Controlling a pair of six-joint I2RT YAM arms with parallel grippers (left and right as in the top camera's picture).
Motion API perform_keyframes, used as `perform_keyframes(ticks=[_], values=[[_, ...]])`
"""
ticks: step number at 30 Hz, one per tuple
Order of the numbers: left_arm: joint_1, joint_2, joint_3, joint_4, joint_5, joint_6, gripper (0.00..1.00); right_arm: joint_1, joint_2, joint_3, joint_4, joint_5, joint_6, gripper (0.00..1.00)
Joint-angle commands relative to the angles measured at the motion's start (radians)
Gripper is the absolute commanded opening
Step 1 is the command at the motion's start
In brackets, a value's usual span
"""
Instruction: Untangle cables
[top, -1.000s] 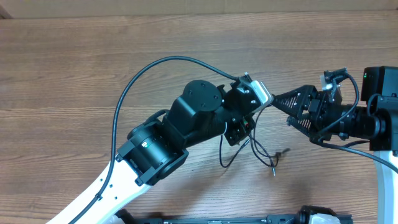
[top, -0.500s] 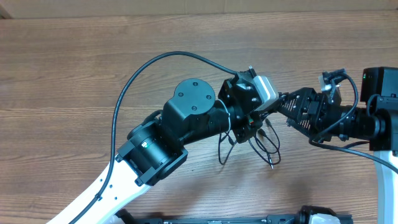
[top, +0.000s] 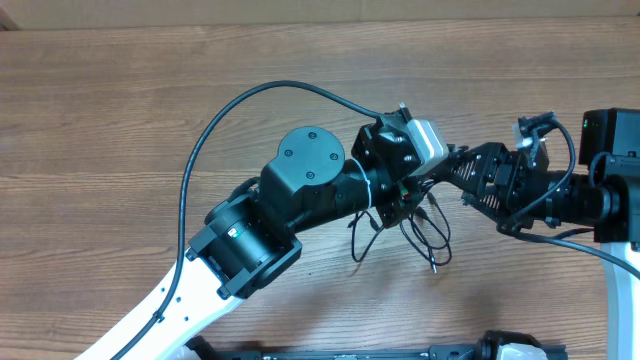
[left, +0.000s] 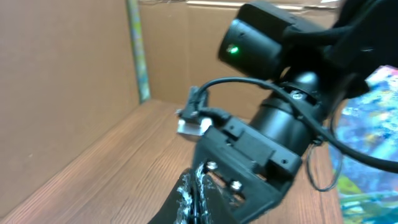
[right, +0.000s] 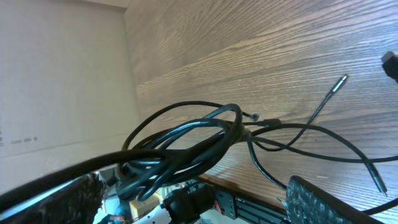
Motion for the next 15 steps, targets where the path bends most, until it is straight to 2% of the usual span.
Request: perform_keyframes(ticks=[1, 4, 6, 11, 15], values=[[-0.005, -0.01, 0.011, 0.001, -0.103, -0.04, 0.04, 0.004, -0.002, 0.006, 0.002, 0.106, 0.0, 0.93], [-0.005, -0.01, 0.011, 0.001, -0.105, -0.073, 0.04, 0.003, -0.002, 0.006, 0.008, 0.259, 0.019, 0.93], [-0.005, -0.01, 0.011, 0.005, -0.105, -0.091, 0.04, 0.003, -0.002, 0.006, 0.004, 0.319, 0.14, 0.93], [-0.006, -0.01, 0.011, 0.012, -0.053, -0.118, 0.04, 0.003, -0.002, 0.006, 0.027, 0.296, 0.472, 0.93], [-0.006, -0.01, 0.011, 0.048, 0.052, -0.119, 0.04, 0.003, -0.002, 0.006, 0.091, 0.186, 0.597, 0.9]])
